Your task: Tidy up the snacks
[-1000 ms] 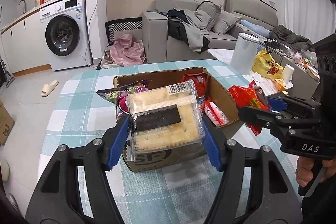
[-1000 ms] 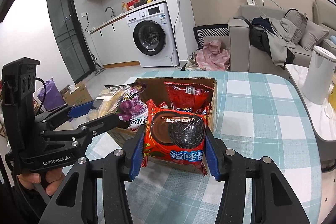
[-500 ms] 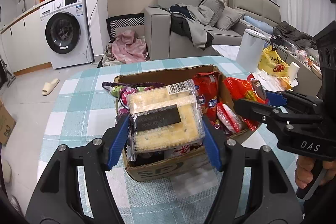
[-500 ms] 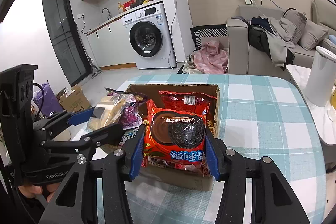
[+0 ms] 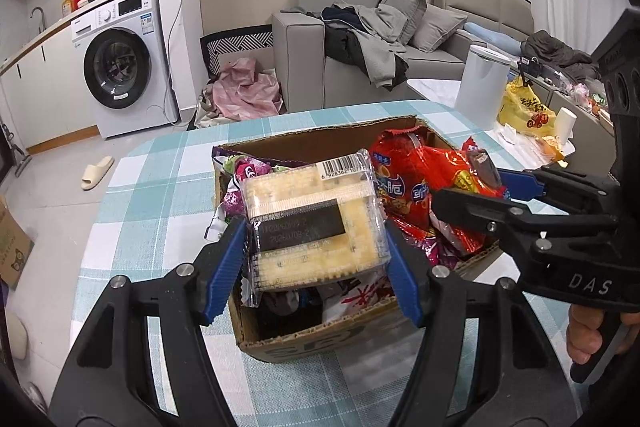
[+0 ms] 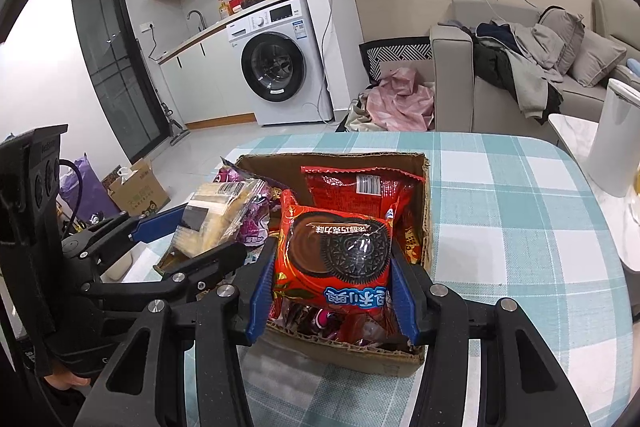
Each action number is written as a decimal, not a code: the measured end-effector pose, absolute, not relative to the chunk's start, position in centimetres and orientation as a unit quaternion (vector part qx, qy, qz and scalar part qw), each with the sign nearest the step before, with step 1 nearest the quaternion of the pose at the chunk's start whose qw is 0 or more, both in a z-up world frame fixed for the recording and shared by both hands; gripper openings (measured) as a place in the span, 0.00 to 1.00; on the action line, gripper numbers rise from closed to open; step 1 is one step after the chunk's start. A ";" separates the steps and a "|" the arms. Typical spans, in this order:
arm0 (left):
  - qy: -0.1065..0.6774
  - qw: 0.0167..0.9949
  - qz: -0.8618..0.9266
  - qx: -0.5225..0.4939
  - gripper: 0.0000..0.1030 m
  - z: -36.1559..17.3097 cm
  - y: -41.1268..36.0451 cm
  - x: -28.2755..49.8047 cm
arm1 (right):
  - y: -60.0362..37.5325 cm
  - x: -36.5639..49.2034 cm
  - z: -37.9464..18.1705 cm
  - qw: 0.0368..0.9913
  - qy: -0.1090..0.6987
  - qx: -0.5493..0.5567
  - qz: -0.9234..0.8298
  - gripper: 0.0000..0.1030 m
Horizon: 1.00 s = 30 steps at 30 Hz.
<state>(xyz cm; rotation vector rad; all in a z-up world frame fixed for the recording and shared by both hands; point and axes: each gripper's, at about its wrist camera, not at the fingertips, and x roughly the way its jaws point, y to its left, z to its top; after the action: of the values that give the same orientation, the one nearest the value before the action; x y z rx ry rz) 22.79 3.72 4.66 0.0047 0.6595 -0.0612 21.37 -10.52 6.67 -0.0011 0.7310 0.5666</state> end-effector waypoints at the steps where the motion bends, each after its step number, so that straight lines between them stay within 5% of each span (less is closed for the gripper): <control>1: 0.324 0.946 -0.031 0.003 0.62 4.5 3.7 22.9 | -10.5 21.4 6.6 0.895 0.353 0.000 0.273 0.50; 14: 0.342 0.938 -0.049 -0.012 0.64 2.9 3.7 24.6 | -11.3 22.4 6.5 0.891 0.361 0.011 0.276 0.53; 17: 0.343 0.938 -0.050 -0.016 0.71 3.1 3.8 24.4 | -11.5 21.9 6.9 0.893 0.351 0.013 0.282 0.69; 22: 0.338 0.939 -0.055 -0.019 0.76 3.5 3.9 22.7 | -12.1 20.7 8.1 0.902 0.328 0.002 0.280 0.74; 25: 0.330 0.942 -0.056 -0.015 0.80 4.1 3.8 21.2 | -12.8 19.9 8.4 0.904 0.321 -0.002 0.281 0.85; 30: 0.315 0.948 -0.051 -0.018 0.99 4.8 4.4 18.4 | -13.8 18.1 8.9 0.907 0.309 -0.006 0.288 0.98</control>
<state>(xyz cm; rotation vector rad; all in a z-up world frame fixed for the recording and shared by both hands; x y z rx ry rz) 18.38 4.36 4.81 -0.0356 0.6413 -0.1038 18.13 -13.84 8.85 -0.0123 0.6380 0.5939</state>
